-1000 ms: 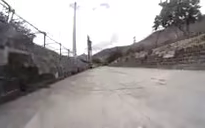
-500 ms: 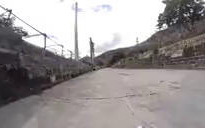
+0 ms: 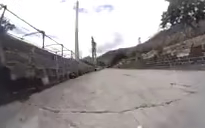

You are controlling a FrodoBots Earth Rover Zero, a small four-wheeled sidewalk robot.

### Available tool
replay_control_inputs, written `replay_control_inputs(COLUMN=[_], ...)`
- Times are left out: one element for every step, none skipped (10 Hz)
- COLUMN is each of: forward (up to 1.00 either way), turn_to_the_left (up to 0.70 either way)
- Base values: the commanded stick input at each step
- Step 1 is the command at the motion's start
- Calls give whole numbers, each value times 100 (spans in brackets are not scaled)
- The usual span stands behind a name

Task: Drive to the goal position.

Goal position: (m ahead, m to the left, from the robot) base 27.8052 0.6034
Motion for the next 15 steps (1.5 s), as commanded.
replay_control_inputs(forward=[100, 100, 100, 100, 100, 100, 100, 100, 100, 100, 100, 100, 100, 100, 100], turn_to_the_left=[0, 0, 0, 0, 0, 0, 0, 0, 0, 0, 0, 0, 0, 0, 0])
